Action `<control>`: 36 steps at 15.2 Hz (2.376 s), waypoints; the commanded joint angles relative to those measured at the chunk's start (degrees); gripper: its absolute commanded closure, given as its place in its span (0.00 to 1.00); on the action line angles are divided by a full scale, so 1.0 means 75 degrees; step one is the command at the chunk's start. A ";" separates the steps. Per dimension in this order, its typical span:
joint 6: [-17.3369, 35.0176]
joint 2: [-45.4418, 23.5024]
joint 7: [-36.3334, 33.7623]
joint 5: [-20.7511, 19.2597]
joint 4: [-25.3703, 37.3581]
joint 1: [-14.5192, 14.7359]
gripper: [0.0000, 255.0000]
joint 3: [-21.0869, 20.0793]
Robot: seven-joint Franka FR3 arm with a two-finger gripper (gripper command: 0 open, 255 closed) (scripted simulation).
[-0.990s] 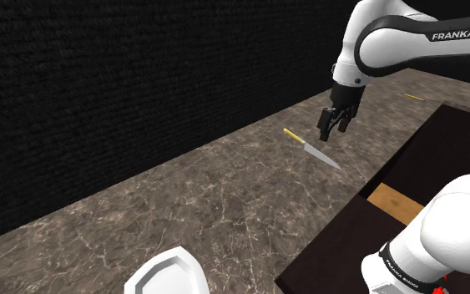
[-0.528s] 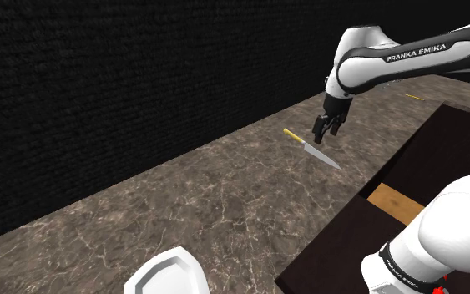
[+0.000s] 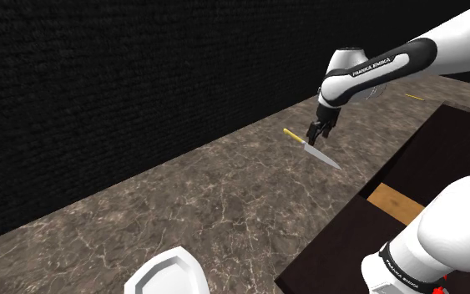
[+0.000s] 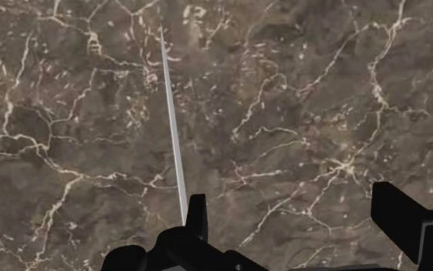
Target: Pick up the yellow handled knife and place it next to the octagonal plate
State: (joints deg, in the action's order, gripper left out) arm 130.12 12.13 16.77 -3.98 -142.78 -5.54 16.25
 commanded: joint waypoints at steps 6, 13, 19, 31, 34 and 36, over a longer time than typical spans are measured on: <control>0.1279 -0.2151 0.1401 0.0896 0.0998 -0.0130 0.00 0.0427; 0.1981 -0.3190 0.2007 0.1524 0.1314 -0.0311 0.00 0.0320; 0.2215 -0.3430 0.2117 0.1680 0.1305 -0.0353 0.00 0.0255; 0.2214 -0.3428 0.2116 0.1679 0.1304 -0.0353 1.00 0.0256; 0.2215 -0.3430 0.2117 0.1680 0.1305 -0.0353 1.00 0.0255; 0.2032 -0.3247 0.2031 0.1560 0.1317 -0.0319 1.00 0.0307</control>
State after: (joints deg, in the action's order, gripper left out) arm 145.94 -12.72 32.33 8.07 -133.03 -8.07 18.42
